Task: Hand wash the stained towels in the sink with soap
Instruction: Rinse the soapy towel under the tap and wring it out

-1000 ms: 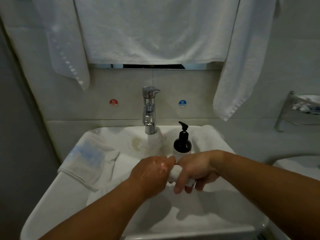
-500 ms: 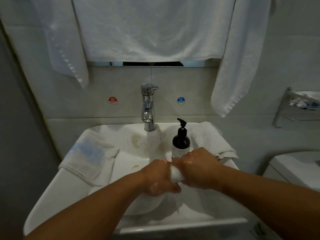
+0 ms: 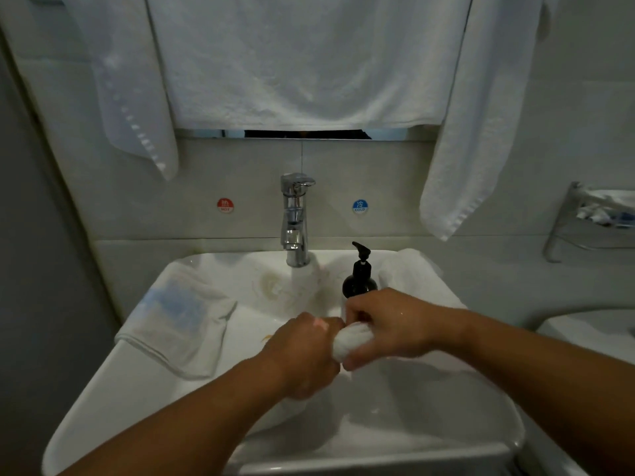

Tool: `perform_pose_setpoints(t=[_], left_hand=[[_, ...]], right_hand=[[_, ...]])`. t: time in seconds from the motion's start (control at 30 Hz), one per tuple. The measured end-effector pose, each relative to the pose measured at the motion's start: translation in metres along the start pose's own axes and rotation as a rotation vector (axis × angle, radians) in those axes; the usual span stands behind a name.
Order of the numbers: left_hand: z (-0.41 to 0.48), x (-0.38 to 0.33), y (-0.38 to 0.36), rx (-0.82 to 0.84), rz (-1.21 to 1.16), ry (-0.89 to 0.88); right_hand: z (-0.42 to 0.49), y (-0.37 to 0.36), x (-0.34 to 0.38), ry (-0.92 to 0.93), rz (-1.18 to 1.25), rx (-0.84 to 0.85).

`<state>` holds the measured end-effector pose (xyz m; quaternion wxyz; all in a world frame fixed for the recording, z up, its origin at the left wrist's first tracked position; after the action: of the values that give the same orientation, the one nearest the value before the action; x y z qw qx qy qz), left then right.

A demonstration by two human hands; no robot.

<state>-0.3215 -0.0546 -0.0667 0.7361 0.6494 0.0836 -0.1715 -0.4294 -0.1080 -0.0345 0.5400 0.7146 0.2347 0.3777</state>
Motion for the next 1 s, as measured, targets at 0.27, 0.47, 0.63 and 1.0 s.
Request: perform_pose_setpoints(t=[0.27, 0.47, 0.63, 1.0], left_hand=[[0.008, -0.011, 0.013, -0.022, 0.305, -0.113], [0.024, -0.003, -0.008, 0.084, 0.147, -0.002], [0.023, 0.002, -0.025, 0.16, -0.023, 0.035], [0.015, 0.005, -0.035, 0.198, -0.424, 0.221]], right_hand=[[0.001, -0.029, -0.006, -0.2, 0.289, 0.248], [0.0, -0.021, -0.001, -0.099, -0.324, -0.201], [0.001, -0.024, 0.001, 0.107, -0.515, -0.369], [0.007, -0.024, -0.005, 0.283, -0.53, -0.598]])
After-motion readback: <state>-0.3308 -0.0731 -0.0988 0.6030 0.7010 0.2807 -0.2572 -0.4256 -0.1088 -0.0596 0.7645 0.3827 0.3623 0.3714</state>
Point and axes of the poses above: each hand's wrist, its own z-axis towards the middle knuckle, its own y-axis out of the back of the hand, x = y × z, the point moved 7 cm from there along z, towards the middle knuckle, and after that the axes turned 2 degrees about -z, right-handed, at the moved point
